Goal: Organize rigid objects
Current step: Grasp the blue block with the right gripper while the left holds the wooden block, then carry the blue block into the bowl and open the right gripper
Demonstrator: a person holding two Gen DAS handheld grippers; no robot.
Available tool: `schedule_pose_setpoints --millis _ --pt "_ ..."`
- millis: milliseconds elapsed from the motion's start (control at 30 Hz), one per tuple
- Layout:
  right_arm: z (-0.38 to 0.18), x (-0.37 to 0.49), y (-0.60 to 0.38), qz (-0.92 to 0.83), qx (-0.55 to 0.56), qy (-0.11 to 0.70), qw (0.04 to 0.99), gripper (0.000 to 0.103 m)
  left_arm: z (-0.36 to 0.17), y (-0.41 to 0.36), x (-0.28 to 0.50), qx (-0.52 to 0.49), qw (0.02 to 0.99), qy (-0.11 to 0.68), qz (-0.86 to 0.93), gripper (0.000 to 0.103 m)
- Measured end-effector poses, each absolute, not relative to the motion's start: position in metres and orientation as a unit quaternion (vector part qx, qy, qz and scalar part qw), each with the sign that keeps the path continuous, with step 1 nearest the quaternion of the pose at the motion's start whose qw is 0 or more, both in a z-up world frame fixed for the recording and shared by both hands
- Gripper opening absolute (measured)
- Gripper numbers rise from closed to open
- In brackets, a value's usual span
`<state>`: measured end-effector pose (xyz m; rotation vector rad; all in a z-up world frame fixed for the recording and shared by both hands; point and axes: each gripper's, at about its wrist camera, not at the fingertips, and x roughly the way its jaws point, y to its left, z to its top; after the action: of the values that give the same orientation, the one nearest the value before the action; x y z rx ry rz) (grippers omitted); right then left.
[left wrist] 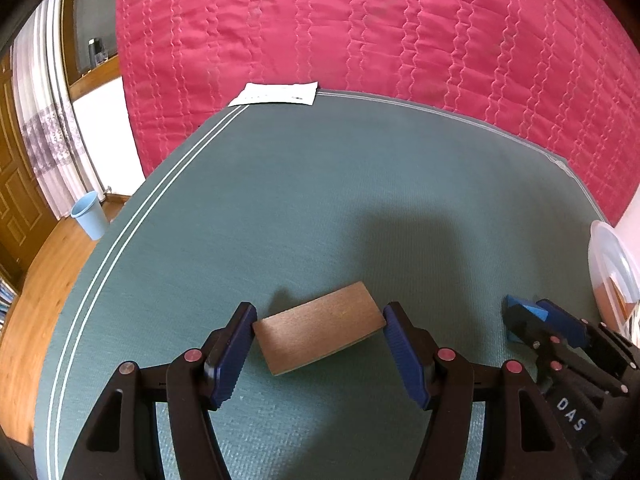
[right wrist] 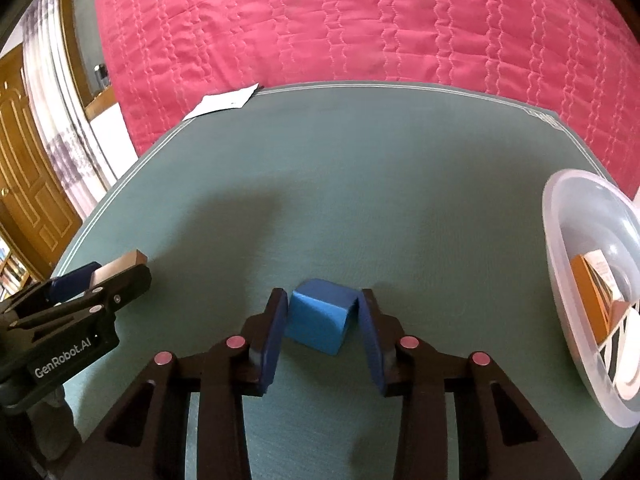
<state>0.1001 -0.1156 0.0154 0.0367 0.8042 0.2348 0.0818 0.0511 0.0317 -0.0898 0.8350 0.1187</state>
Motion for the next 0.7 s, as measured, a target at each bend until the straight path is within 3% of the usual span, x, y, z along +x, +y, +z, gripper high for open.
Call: schedule_pose_setpoints --millis 700 --pt "0.038 0.051 -0.154 0.113 0.061 0.340 0.932 0.037 0.031 0.035 0.078 -0.024 0.918 0.395 0.026 0.068"
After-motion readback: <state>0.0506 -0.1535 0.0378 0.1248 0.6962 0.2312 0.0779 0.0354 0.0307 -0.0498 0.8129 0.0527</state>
